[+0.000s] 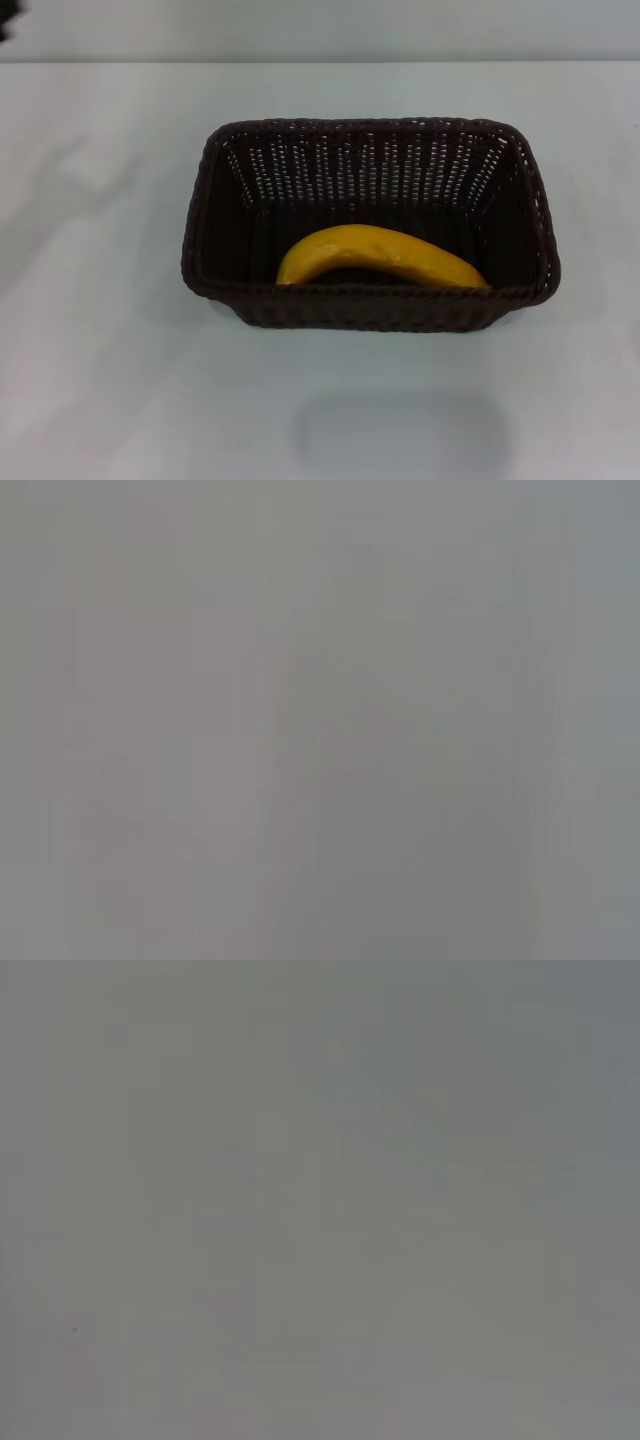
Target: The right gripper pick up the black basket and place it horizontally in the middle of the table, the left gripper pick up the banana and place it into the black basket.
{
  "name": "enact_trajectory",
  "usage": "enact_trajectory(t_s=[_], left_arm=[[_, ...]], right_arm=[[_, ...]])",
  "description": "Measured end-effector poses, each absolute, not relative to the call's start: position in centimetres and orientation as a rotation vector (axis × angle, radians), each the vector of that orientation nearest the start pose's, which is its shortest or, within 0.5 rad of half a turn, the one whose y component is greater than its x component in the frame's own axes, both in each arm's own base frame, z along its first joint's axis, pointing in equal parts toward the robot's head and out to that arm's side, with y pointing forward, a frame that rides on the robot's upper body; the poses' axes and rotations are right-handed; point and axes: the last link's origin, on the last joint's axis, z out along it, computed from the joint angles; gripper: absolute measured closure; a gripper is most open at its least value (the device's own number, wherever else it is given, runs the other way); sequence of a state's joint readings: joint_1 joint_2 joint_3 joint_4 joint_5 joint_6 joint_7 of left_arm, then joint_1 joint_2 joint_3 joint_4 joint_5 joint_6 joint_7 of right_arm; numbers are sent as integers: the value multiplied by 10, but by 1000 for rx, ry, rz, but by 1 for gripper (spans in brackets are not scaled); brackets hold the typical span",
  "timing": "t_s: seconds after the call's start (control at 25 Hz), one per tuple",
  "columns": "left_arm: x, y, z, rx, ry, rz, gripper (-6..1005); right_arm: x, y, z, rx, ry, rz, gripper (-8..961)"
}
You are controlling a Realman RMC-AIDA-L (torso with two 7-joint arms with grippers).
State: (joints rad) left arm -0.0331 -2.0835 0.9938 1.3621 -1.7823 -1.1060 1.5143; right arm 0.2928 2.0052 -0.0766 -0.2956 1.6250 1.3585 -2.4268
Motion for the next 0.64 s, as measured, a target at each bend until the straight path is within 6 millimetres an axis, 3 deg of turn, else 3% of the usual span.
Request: enact_trajectory(t_s=[0.12,0.32,0.64], left_arm=[[-302,278,140,-1792,-534,-908,109],[-333,252,136,-1635,-510,-974,109],[-343,247,136,-1595,-515,-977,109]], right_arm=[[406,274,98,-1544,605,731,633],[408,272,100,-1524,612,731,633],[409,272,100,-1519,619,726,633]])
